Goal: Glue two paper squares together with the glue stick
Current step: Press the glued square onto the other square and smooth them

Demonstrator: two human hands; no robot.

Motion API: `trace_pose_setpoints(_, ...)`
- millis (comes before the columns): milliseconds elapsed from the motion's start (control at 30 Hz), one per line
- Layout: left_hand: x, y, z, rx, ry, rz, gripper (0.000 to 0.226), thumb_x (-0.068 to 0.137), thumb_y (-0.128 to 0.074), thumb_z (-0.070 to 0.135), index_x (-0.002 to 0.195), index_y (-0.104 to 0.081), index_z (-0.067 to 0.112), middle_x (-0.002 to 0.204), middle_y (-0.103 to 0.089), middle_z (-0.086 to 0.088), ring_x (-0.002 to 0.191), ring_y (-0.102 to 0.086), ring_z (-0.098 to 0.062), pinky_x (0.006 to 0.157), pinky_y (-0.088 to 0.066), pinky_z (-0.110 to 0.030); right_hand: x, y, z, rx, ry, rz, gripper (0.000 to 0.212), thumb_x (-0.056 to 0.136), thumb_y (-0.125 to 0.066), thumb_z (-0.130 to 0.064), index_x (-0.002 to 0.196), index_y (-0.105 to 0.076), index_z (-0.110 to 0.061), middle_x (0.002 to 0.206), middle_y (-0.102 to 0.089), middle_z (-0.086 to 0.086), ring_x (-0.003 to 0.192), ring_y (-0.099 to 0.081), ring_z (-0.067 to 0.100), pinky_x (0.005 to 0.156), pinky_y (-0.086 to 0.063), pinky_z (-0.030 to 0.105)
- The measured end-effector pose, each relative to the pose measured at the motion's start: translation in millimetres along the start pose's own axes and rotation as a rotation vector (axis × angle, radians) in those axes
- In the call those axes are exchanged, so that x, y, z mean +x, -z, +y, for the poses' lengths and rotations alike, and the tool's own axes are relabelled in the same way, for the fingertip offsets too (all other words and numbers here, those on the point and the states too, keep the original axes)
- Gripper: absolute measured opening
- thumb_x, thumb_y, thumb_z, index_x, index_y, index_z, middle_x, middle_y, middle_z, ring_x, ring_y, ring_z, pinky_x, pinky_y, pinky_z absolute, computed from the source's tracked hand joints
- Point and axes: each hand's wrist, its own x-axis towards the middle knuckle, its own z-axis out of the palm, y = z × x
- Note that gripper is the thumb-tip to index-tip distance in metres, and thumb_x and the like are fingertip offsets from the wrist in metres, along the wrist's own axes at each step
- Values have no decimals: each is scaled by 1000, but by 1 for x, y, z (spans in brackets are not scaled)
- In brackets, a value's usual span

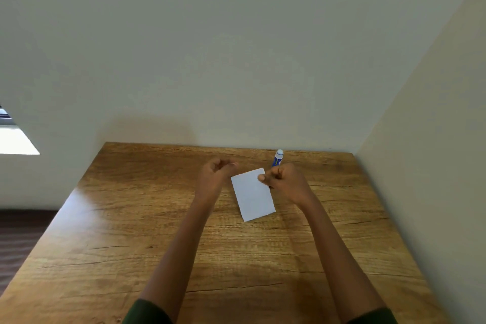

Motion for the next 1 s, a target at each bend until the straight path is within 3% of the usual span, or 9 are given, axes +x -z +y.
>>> trace_pose_setpoints(100, 3, -8, 6, 400, -108, -126, 4, 78, -70, 36, 78, -69, 32, 77, -69, 13, 76, -62, -1, 72, -47, -27, 2, 2, -10, -164, 49, -100, 39, 87, -65, -29, 59, -52, -5, 52, -44, -2, 46, -34, 5, 47, -24, 17)
trace_pose_setpoints(167, 5, -14, 7, 559, -188, -109, 13, 79, -71, 35, 67, -67, 31, 65, -64, 13, 65, -58, -2, 63, -42, -24, 4, 1, -17, -241, 90, -135, 40, 87, -65, -30, 57, -45, -12, 49, -36, -5, 42, -29, 6, 43, -22, 15)
trace_pose_setpoints(267, 6, -17, 6, 486, -193, -51, 19, 79, -72, 25, 63, -66, 19, 58, -60, 8, 53, -54, -2, 48, -35, -10, 3, -1, -22, -239, 106, -132, 42, 86, -65, -30, 55, -42, -14, 46, -35, -8, 41, -29, 6, 44, -21, 15)
trace_pose_setpoints(367, 4, -15, 2, 388, -188, 14, 19, 79, -72, 20, 61, -66, 18, 57, -60, 7, 49, -55, 1, 44, -36, -10, -1, -2, -17, -169, 105, -133, 48, 86, -67, -28, 48, -38, -17, 41, -36, -10, 40, -30, 5, 44, -20, 15)
trace_pose_setpoints(533, 6, -1, -2, 299, -133, 159, 11, 80, -71, 18, 76, -73, 7, 69, -66, -1, 58, -53, -6, 53, -35, -19, -21, -2, 3, -28, 77, -187, 36, 83, -70, -22, 67, -63, 9, 54, -51, 11, 42, -38, 2, 46, -29, 11)
trace_pose_setpoints(667, 4, -2, -5, 257, -107, 184, 12, 79, -71, 17, 79, -74, 5, 75, -69, -5, 60, -53, -5, 54, -36, -19, -29, -2, 9, 34, 60, -187, 16, 82, -70, -16, 82, -74, 0, 54, -66, -21, 50, -58, -7, 49, -40, 6)
trace_pose_setpoints(733, 4, -5, -7, 253, -77, 200, 13, 80, -71, 18, 80, -73, 6, 74, -67, -3, 60, -52, -5, 53, -35, -19, -29, -1, 11, 52, 50, -168, 15, 82, -70, -17, 84, -74, -3, 58, -67, -25, 55, -61, -6, 53, -44, 8)
trace_pose_setpoints(867, 5, -9, -9, 243, -47, 231, 13, 80, -71, 22, 80, -73, 9, 73, -66, -1, 61, -52, -6, 54, -35, -21, -32, 1, 19, 92, 34, -100, 16, 78, -74, -25, 80, -76, -9, 66, -71, -12, 63, -67, 4, 61, -53, 16)
trace_pose_setpoints(1000, 3, -9, -7, 154, -34, 312, 14, 83, -68, 21, 79, -71, 9, 71, -65, 0, 62, -52, -8, 55, -37, -22, -39, 1, 30, 53, -26, -49, 23, 75, -75, -32, 76, -75, -8, 66, -71, -1, 56, -61, 3, 54, -46, 12)
